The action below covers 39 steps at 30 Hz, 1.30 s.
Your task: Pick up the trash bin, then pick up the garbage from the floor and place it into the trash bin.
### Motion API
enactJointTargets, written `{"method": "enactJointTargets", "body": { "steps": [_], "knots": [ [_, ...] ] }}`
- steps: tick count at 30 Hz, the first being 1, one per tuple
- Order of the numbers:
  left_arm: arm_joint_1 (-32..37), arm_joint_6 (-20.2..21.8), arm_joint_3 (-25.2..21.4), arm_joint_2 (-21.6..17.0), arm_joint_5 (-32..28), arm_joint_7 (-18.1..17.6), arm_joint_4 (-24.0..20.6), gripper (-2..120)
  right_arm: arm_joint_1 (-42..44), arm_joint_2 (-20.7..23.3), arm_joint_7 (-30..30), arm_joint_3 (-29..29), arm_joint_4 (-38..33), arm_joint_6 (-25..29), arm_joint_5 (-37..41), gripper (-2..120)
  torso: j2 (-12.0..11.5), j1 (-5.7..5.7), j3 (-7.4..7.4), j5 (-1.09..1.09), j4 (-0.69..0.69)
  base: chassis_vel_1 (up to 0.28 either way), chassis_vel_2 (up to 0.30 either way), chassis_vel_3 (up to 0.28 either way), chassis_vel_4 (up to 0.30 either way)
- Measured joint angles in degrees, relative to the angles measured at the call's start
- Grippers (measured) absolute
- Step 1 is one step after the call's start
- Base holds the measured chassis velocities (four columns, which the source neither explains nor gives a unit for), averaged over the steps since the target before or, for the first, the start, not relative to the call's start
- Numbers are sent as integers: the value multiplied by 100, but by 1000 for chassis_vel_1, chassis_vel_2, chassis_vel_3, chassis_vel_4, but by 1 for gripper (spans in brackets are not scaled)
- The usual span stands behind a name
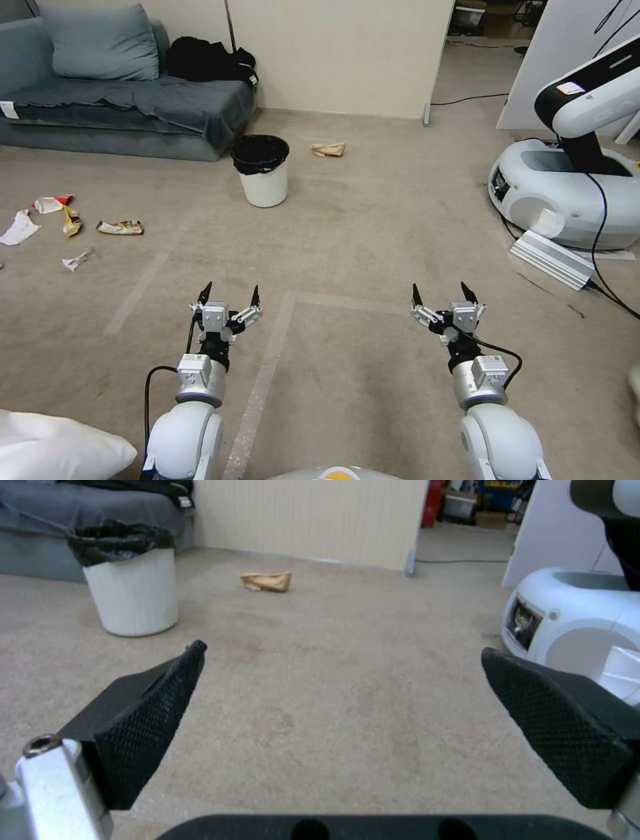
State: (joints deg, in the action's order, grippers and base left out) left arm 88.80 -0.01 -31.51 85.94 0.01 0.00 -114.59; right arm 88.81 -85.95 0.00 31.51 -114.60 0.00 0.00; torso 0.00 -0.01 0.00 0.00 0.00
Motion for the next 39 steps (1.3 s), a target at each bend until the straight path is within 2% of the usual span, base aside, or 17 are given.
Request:
{"method": "enactJointTargets", "body": {
  "steps": [6,8,11,13,15,16,18,19,20,22,25,39],
  "knots": [
    [39,45,1,0,10,-17,-55,100,100,-22,9,-22,-93,0,-48,100,0,0,0,0,3,0,0,0,0],
    [82,105,4,-1,23,-44,-124,100,246,-65,32,-67,-226,8,-121,100,-1,1,0,-1,-1,0,0,0,0],
    [482,613,58,-10,154,-272,-651,100,854,-242,135,-241,-753,57,-428,100,0,0,0,-1,0,0,0,0,0],
    [586,746,74,-13,189,-333,-790,100,997,-284,160,-281,-882,71,-502,100,0,0,0,-2,0,0,0,0,0],
    [975,1246,129,-28,320,-565,-1305,100,1509,-432,249,-430,-1333,117,-767,100,0,0,-1,-1,0,0,0,0,0],
    [975,1246,129,-28,320,-565,-1305,100,1509,-432,249,-430,-1333,117,-767,100,0,0,-1,-1,0,0,0,0,0],
    [1470,1887,200,-42,485,-853,-1960,100,2103,-605,351,-603,-1860,174,-1070,100,0,0,-1,-3,-2,0,0,0,0],
    [1722,2199,232,-50,569,-999,-2291,100,2170,-616,358,-621,-1916,251,-1086,100,0,0,-1,3,1,0,0,0,0],
    [1722,2199,232,-50,569,-999,-2291,100,2170,-616,358,-621,-1916,251,-1086,100,0,0,-1,3,1,0,0,0,0],
    [1820,2263,275,-100,588,-1126,-2410,100,2127,-617,285,-620,-1832,628,-925,100,0,0,0,1,0,0,0,0,0],
    [1825,2248,277,-127,580,-1162,-2437,100,2095,-618,267,-589,-1809,755,-905,100,0,0,0,-1,-1,0,0,0,0],
    [1802,2146,275,-208,523,-1195,-2432,99,2039,-631,160,-530,-1746,807,-905,100,0,0,0,0,0,0,0,0,0]
  ]
}}
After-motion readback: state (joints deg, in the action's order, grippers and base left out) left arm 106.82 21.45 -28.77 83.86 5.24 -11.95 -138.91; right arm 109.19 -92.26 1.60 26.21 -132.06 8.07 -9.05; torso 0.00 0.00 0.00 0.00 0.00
